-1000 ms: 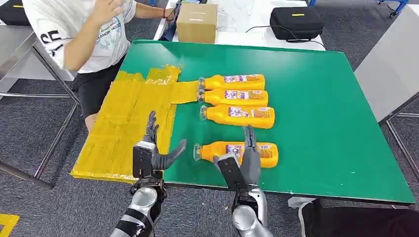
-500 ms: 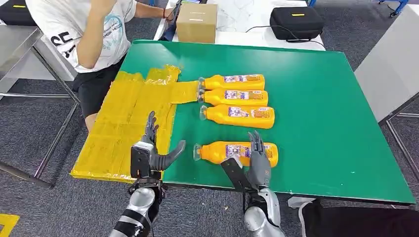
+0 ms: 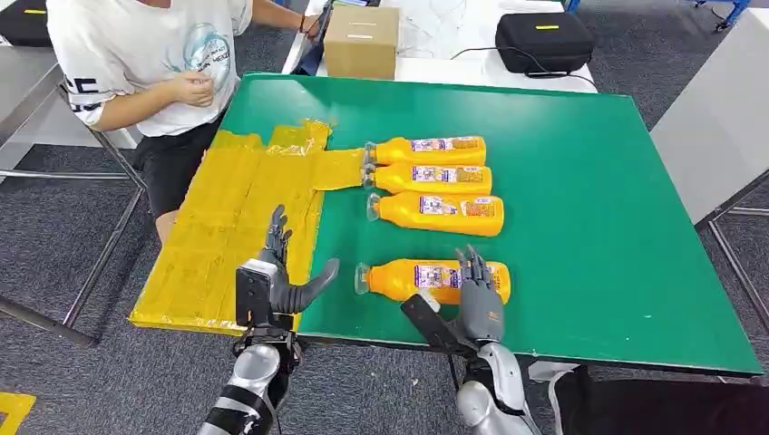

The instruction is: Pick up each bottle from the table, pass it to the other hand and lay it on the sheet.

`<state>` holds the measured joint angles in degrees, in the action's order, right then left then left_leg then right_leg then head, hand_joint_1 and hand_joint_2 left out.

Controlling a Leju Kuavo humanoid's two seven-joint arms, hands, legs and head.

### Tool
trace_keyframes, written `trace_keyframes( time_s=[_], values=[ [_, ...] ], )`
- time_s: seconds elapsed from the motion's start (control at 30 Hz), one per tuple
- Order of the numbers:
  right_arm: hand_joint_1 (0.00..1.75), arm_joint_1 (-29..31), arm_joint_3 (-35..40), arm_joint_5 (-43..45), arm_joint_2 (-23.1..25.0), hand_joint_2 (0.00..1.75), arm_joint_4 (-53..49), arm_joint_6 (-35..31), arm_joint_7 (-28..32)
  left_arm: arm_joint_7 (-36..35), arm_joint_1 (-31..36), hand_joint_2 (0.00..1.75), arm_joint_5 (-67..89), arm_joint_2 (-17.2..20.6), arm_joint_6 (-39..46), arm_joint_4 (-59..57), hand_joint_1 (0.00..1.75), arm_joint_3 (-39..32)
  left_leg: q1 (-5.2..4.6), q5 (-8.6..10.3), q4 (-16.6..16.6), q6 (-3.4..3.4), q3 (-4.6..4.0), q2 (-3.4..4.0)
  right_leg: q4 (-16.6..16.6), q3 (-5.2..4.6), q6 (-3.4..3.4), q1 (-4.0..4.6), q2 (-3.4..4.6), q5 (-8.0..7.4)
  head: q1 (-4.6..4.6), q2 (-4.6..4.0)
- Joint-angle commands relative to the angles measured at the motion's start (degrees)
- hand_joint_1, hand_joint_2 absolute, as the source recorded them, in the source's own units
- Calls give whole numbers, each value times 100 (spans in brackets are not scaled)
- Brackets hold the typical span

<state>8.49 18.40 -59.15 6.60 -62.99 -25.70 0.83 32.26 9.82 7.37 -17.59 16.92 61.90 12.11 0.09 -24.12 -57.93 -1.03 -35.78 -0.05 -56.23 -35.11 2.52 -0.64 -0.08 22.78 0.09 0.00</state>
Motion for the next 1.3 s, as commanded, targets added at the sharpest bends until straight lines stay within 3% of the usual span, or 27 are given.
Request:
trace_keyframes(
  time_s=[0.03,0.4,0.47,0.57,0.6,0.87,0.9,1.07,1.23,1.3],
  values=[
    [0,718,418,-435,-194,175,770,304,-367,-64,59,175,46,15,-177,35,0,-190,1,-12,3,5,34,16,2,28,-8,1,16,7,0,0],
    [0,1624,733,-1053,-244,175,2400,889,-938,-164,105,175,-3,-17,-469,-16,0,-270,2,-13,4,5,41,17,6,37,-8,3,16,6,2,0],
    [0,1740,752,-1020,-263,175,2670,1129,-968,-176,116,175,-32,-15,-552,-37,0,-290,1,-2,5,3,18,2,5,17,-4,1,0,2,2,0],
    [0,2045,866,-860,-368,175,3436,1993,-922,-167,238,175,-135,-10,-798,-270,0,-332,1,-4,7,3,27,1,6,26,-5,2,0,4,0,0],
    [138,2097,981,-903,-437,175,3620,2124,-867,-136,281,175,-189,-15,-876,-368,0,-343,2,-8,8,5,41,3,7,39,-7,3,1,8,0,0],
    [138,2131,971,-809,-430,175,3707,2241,-713,-105,312,175,-211,-13,-900,-432,0,-350,4,-18,4,11,110,-8,19,44,-15,5,-18,24,2,0],
    [175,2140,898,-650,-408,175,3749,2323,-607,-88,329,175,-219,-11,-915,-464,0,-350,3,-26,9,7,128,-7,22,59,-18,4,-16,28,2,0],
    [175,2300,985,-110,-459,175,3924,2671,-127,46,515,175,-332,7,-989,-775,0,-340,5,-15,16,1,138,-19,30,80,-15,6,-24,21,2,0],
    [175,2522,841,674,-463,175,3914,2879,384,147,669,175,-336,62,-990,-986,0,-302,4,-19,13,0,174,-8,27,164,-4,5,-18,16,4,0],
    [175,2535,652,1147,-330,175,3653,2543,616,173,699,175,-258,88,-837,-1026,0,-302,4,-16,15,1,168,-9,28,161,-5,5,-18,12,2,0]
  ],
)
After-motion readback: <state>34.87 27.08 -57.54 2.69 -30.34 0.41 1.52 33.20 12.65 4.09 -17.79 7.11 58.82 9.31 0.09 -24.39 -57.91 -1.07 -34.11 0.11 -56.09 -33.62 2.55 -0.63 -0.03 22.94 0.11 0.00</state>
